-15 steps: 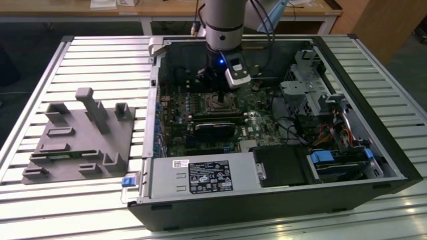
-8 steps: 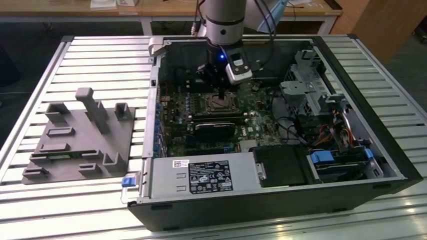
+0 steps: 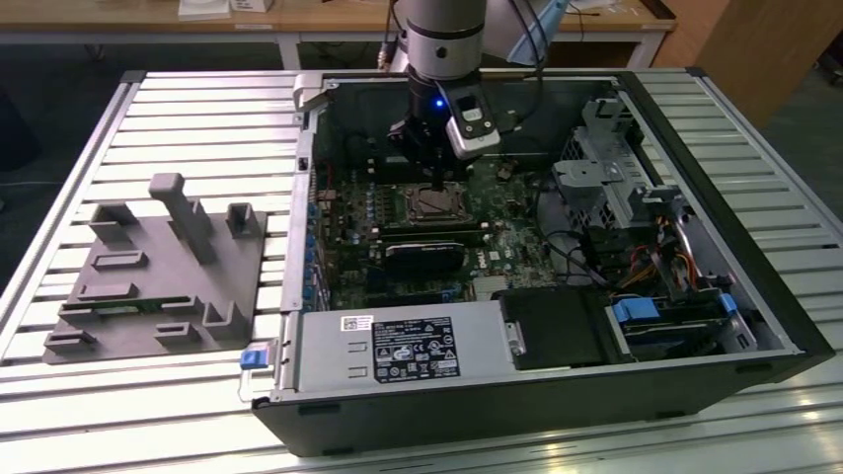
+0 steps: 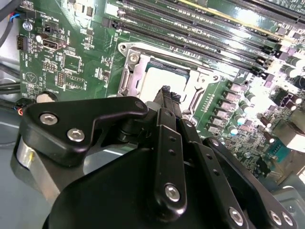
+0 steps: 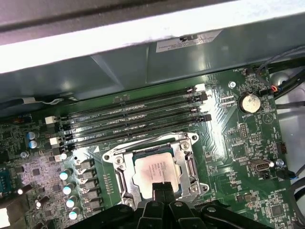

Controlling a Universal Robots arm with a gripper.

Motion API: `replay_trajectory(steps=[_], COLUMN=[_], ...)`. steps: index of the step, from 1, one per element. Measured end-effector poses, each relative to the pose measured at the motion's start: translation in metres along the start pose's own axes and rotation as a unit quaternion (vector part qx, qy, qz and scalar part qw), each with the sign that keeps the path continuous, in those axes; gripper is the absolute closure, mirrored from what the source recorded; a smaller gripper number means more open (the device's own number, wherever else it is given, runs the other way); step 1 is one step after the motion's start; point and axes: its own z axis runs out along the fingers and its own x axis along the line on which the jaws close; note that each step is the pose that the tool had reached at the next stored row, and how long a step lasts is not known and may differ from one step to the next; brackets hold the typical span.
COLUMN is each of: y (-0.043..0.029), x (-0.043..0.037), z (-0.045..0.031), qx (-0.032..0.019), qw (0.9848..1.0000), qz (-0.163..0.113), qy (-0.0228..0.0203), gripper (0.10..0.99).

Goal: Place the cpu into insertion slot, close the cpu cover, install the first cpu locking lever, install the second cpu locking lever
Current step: 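Install the second cpu locking lever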

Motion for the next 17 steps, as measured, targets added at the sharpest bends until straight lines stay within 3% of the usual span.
replay_trajectory(steps=[17], y=[-0.0048], x=[-0.0012], z=[-0.0004], qx=[0.0001], qw=[1.0], qz=[0.0], qy=[0.0], gripper=[0.98])
